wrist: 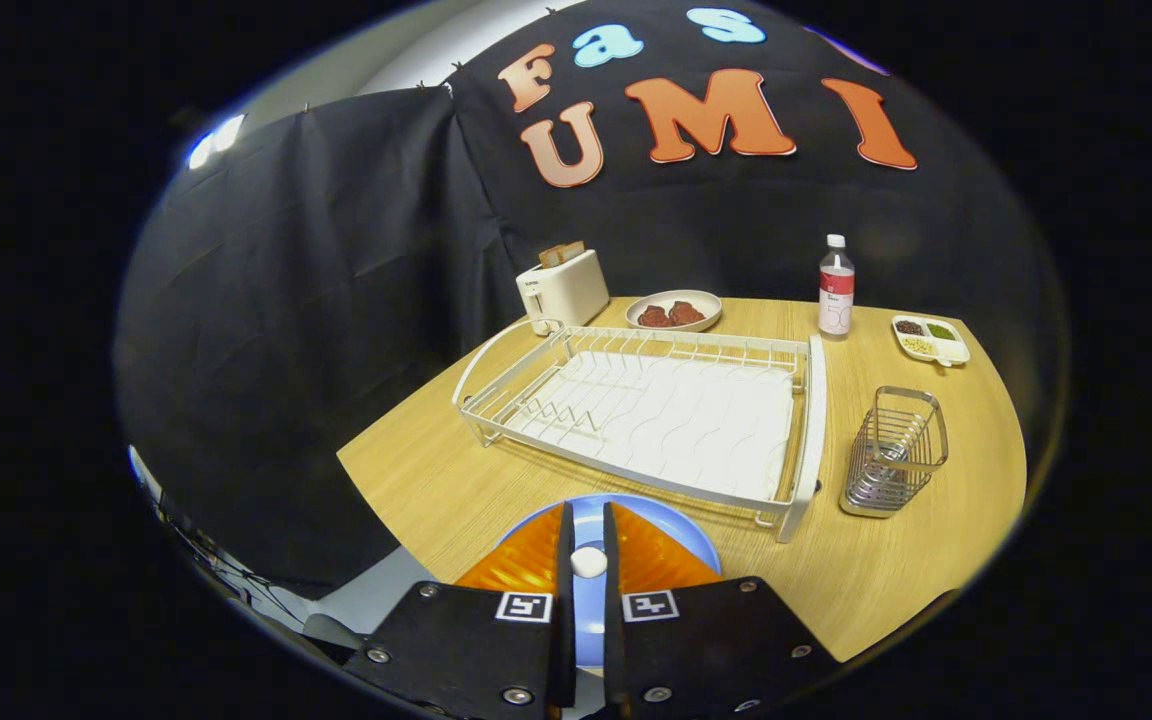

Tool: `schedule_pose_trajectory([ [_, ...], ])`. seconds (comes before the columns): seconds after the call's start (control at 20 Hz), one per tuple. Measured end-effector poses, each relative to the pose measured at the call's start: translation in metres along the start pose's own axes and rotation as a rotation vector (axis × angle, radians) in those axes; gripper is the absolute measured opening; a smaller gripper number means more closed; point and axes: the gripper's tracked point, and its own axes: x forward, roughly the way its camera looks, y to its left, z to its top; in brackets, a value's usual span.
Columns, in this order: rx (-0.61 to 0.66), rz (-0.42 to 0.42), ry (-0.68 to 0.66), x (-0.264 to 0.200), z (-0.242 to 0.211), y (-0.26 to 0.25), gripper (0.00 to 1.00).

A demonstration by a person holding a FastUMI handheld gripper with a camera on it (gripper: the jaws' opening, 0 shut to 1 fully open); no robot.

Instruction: Take the plate from the dish rack, then take the spoon from the basket and place it into the plate.

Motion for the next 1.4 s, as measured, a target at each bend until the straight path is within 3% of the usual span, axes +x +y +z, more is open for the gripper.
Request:
schedule_pose_trajectory([
  [0.45, 0.024, 0.018, 0.110, -0.008, -0.057, -0.010, 0.13],
  [0.8, 0.014, -0.053, 0.246, -0.004, -0.103, -0.027, 0.15],
  [0.95, 0.023, -0.074, 0.247, -0.002, -0.100, -0.027, 0.18],
  [1.0, 0.033, -0.079, 0.241, -0.002, -0.096, -0.028, 0.22],
  [1.05, 0.037, -0.090, 0.230, -0.002, -0.090, -0.030, 0.37],
  [1.25, 0.030, -0.152, 0.117, -0.019, -0.038, -0.044, 0.70],
  [1.4, 0.036, -0.209, -0.021, -0.039, 0.025, -0.054, 0.82],
])
